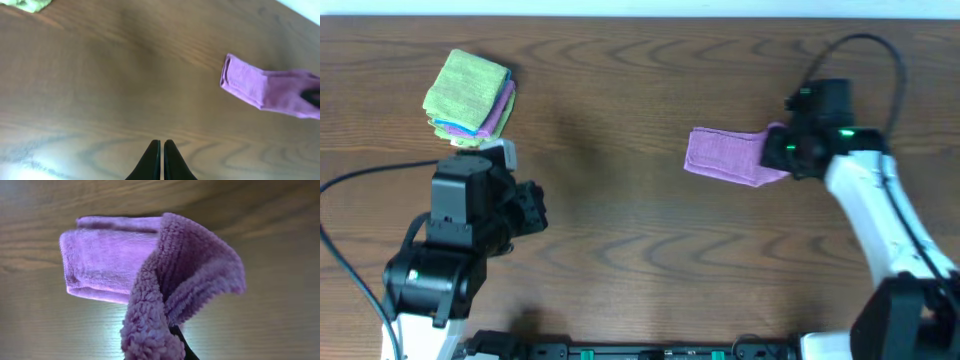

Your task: Fold the cloth

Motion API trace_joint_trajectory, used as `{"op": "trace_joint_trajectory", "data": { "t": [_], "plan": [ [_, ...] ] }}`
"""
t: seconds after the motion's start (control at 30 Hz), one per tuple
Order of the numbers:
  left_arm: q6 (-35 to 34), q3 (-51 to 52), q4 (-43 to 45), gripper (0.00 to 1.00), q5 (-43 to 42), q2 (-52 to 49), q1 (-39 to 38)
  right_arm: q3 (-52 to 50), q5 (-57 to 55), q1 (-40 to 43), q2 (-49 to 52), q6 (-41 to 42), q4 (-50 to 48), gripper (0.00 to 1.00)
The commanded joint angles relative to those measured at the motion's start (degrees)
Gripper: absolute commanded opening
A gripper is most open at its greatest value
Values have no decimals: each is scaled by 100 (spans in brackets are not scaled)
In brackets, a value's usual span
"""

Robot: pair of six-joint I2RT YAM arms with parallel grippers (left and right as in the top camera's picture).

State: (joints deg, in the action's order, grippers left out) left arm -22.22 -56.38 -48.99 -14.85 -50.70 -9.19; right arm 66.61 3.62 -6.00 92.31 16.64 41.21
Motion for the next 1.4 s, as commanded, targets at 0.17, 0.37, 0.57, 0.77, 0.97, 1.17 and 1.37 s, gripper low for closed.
{"op": "trace_joint_trajectory", "data": {
  "t": [0.17, 0.37, 0.57, 0.77, 0.97, 1.17, 1.37],
  "plan": [
    [85, -15, -358, 6, -26, 94, 17, 9, -1137, -1097, 1150, 1290, -643, 1],
    [173, -13, -376, 5, -24, 94, 17, 127, -1220, -1010, 1292, 1720, -907, 2],
    [173, -13, -393, 6, -22, 90, 17, 518, -1386, -929, 1292, 1768, -920, 2],
    [173, -13, -393, 6, -20, 90, 17, 518, -1434, -931, 1300, 1764, -1069, 2],
    [216, -11, -387, 6, 24, 87, 17, 518, 400, -990, 1436, 973, -1368, 73],
    [297, 2, -323, 18, 42, -107, 17, 730, 1615, -811, 1261, 675, -1464, 2],
    [299, 289, 793, 60, -748, -997, 15, 1099, 1099, -105, 588, 774, -706, 2]
  ]
}}
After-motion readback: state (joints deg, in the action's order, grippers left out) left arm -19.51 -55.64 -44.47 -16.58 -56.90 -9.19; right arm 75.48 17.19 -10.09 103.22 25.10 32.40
